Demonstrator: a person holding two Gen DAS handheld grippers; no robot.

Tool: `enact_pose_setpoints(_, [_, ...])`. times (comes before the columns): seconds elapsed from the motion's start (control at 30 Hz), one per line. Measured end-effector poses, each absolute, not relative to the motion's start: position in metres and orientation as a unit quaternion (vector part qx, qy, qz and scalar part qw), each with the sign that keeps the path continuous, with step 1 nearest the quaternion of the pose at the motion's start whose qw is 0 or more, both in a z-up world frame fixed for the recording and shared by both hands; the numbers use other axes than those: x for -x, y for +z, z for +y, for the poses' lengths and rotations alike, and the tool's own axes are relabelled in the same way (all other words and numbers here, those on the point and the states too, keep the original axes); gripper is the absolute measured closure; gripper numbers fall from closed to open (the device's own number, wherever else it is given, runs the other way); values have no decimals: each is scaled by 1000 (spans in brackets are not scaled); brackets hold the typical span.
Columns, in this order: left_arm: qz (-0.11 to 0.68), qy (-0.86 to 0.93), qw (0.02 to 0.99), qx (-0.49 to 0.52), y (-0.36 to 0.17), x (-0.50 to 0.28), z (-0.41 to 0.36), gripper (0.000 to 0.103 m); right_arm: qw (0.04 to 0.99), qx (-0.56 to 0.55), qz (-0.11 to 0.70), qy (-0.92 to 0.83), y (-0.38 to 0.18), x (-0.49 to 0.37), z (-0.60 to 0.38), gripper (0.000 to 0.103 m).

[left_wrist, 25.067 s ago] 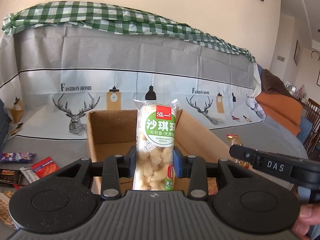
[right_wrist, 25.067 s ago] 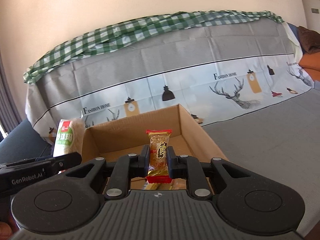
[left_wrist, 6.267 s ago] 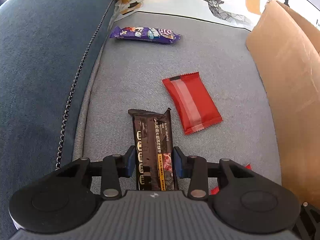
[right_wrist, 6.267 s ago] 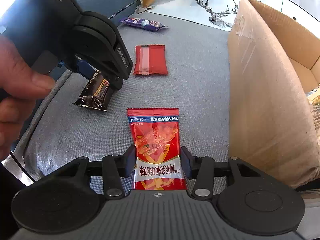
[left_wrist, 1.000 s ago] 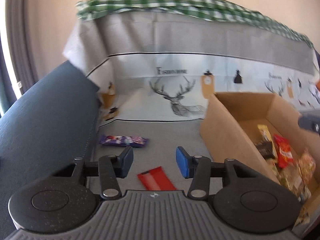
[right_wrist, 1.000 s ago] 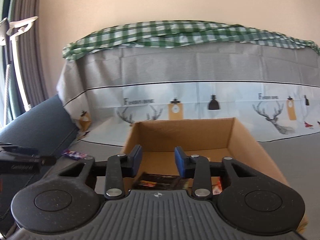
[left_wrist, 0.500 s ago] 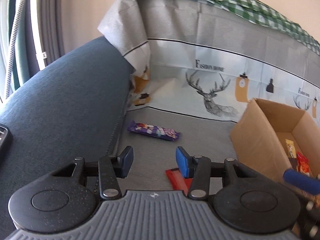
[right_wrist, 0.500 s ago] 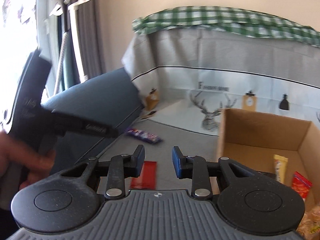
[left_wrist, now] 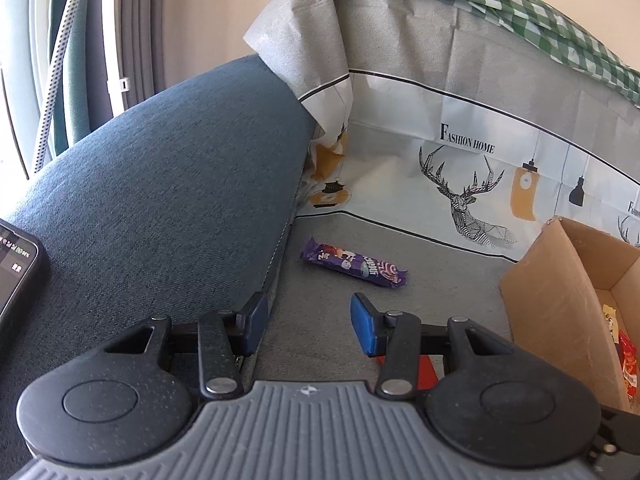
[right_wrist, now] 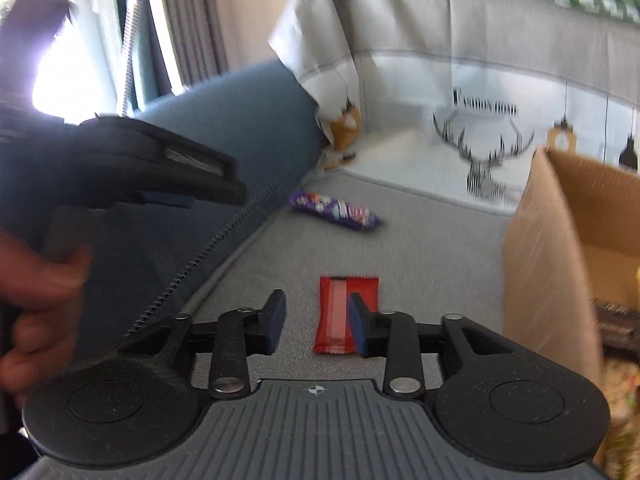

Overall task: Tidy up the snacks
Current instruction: 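Move both open tools back to the remaining snacks, then grasp the red wrapped bar with the right tool while the left tool grasps the purple candy bar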

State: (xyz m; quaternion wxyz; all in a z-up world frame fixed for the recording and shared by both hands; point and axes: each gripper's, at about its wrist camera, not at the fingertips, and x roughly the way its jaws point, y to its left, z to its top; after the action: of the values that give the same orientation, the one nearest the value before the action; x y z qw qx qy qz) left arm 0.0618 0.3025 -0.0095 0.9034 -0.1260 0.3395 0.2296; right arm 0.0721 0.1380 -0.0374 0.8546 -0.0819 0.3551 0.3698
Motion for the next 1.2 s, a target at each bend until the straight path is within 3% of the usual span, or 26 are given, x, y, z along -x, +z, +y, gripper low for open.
enact_pose_setpoints(0.2, [346, 226, 903, 119, -12, -64, 299, 52, 853, 92, 399, 322, -70, -99, 162, 34])
enact_pose_setpoints(0.3, [349, 225, 902, 119, -13, -66, 299, 52, 848, 96, 417, 313, -85, -107, 169, 32])
enact_pose_setpoints(0.47, [353, 218, 901, 126, -16, -70, 299, 52, 834, 130, 440, 306, -106, -112, 179, 32])
enact_pose_setpoints(0.53, [352, 213, 901, 137, -18, -73, 301, 52, 835, 144, 428, 313, -106, -108, 182, 48])
enact_pose_setpoints(0.63, [350, 205, 899, 163, -21, -79, 306, 52, 833, 142, 426, 324, -103, -107, 180, 50])
enact_pose_setpoints(0.93, [338, 181, 878, 288, -45, -116, 331, 51, 843, 115, 450, 270, -84, -124, 160, 50])
enact_pose_setpoints(1.2, [348, 190, 865, 309, -71, -166, 332, 47, 840, 85, 479, 242, -80, -135, 149, 50])
